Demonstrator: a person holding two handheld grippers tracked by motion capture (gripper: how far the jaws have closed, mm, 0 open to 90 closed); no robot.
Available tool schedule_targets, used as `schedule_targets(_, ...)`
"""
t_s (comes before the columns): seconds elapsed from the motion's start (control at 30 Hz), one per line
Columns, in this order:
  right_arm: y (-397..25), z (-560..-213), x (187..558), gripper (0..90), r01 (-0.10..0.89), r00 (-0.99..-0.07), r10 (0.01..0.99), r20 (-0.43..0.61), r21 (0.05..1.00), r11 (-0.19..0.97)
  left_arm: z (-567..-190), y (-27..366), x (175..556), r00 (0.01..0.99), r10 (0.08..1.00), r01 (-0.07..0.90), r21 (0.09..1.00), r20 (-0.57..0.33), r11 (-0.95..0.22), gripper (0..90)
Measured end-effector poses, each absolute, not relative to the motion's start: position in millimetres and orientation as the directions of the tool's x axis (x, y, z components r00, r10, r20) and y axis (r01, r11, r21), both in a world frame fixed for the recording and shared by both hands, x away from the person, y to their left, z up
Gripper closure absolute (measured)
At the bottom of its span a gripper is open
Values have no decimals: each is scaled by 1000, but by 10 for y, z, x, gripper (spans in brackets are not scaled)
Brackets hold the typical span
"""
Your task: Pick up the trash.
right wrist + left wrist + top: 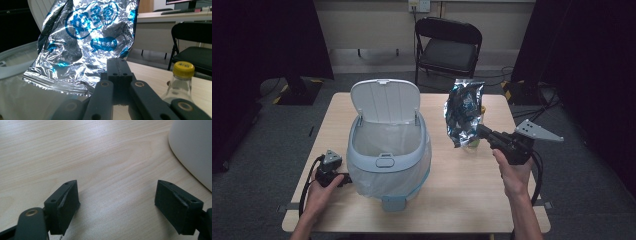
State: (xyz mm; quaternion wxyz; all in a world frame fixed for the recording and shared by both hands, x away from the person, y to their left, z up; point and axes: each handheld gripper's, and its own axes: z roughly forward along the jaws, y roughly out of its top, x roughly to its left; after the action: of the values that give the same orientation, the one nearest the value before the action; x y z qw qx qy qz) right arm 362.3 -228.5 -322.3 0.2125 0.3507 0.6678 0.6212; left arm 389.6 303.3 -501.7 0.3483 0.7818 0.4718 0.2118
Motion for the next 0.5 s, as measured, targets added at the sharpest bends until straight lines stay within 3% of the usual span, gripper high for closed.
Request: schedule_targets(0.5, -1958, -2829, 3510, 900, 133, -736, 667, 119, 991, -30, -5017, 3033, 3895, 465, 885, 591, 744, 2, -312, 191)
